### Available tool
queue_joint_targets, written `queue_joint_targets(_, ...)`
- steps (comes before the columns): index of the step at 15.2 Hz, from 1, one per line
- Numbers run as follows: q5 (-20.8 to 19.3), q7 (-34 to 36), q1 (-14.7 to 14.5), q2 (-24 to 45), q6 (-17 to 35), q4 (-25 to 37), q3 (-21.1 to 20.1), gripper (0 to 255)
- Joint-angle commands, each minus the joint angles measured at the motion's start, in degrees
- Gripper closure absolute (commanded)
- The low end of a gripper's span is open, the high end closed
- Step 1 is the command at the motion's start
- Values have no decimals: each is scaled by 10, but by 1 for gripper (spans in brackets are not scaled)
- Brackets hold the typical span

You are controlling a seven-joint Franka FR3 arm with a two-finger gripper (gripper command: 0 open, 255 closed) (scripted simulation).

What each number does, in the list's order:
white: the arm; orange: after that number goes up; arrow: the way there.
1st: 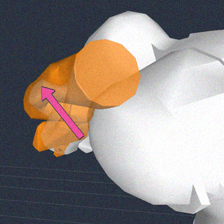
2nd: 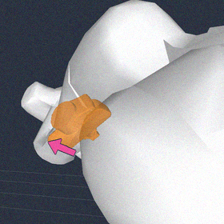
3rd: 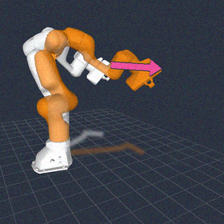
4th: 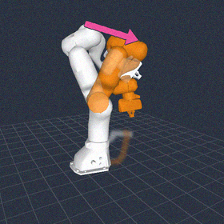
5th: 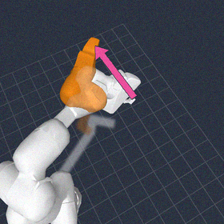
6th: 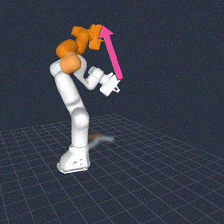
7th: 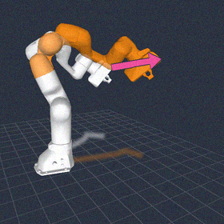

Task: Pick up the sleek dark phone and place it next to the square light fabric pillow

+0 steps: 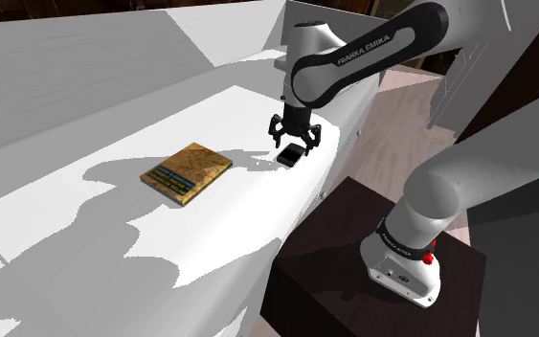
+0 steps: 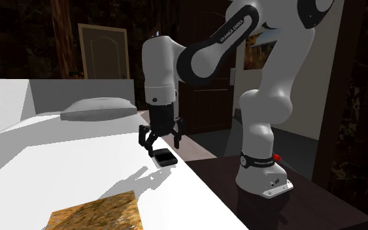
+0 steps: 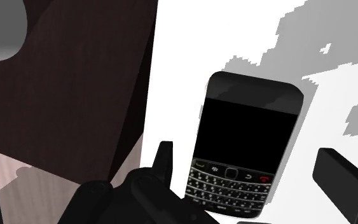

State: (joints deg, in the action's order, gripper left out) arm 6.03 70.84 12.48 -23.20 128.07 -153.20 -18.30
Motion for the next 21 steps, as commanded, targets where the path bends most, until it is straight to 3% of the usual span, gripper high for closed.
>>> queue_joint_targets(1,-2,3,2,13,22,-9,-3,0)
queue_joint_targets(10,-3,4,3,22,37,-15,-5,0)
queue_joint_targets(11,-3,4,3,22,37,-15,-5,255)
queue_joint_targets(21,-2,3,2,16,28,-11,-3,255)
